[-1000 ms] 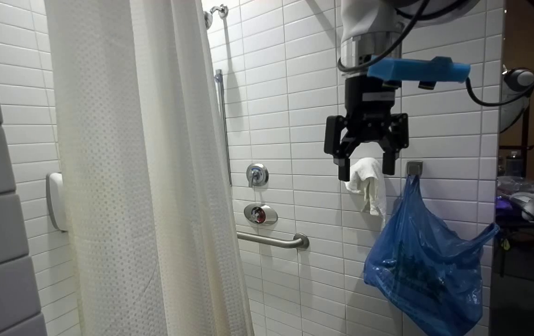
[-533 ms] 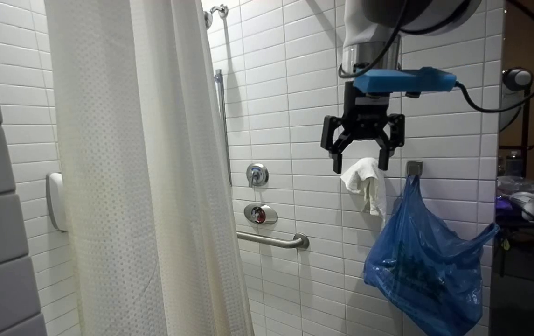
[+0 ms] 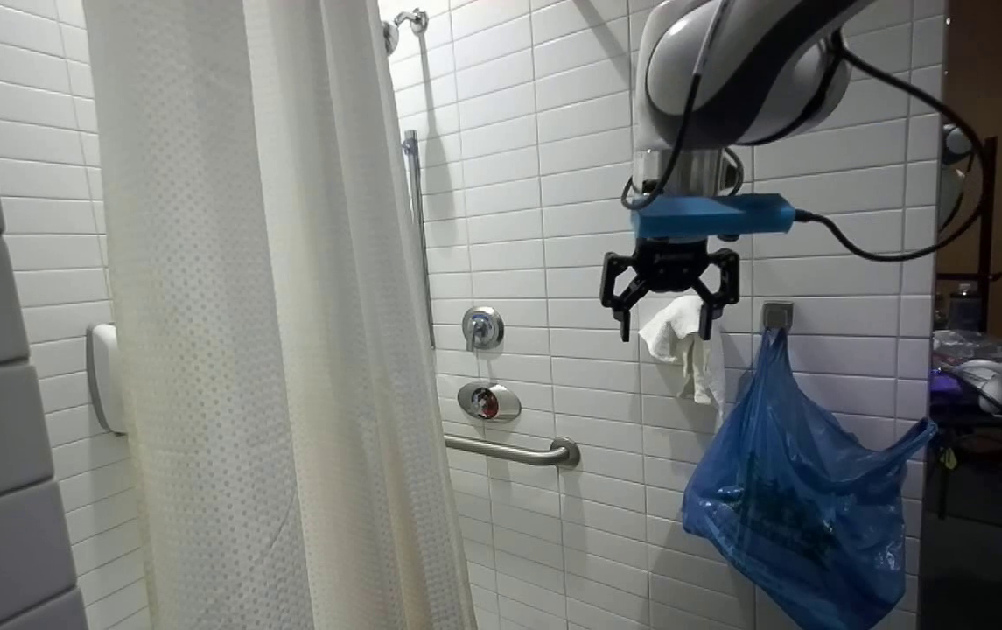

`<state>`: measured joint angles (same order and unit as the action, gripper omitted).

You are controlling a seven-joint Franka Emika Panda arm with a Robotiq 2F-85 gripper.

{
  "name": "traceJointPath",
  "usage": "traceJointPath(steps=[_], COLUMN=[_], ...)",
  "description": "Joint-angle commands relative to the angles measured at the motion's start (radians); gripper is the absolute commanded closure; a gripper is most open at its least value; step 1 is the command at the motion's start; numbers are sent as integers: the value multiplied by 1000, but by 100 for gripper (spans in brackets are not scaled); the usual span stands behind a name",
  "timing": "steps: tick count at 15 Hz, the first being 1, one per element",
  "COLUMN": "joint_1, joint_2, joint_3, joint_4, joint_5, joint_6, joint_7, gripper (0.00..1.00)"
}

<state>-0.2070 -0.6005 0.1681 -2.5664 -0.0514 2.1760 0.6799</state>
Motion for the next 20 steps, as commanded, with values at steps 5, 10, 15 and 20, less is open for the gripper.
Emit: traceJointPath(steps=[5, 10, 15, 20], joint_1=[-35, -64, -77, -84], joint_2=[152, 193, 220, 243], joint_3=[-24, -67, -120, -192], joint_4=[53, 81, 102, 115], joint_5=[-20, -19, -17, 19], joint_6=[90, 100, 101, 117], joint_7=[219, 432, 585, 674], gripper=[0, 0, 0, 0])
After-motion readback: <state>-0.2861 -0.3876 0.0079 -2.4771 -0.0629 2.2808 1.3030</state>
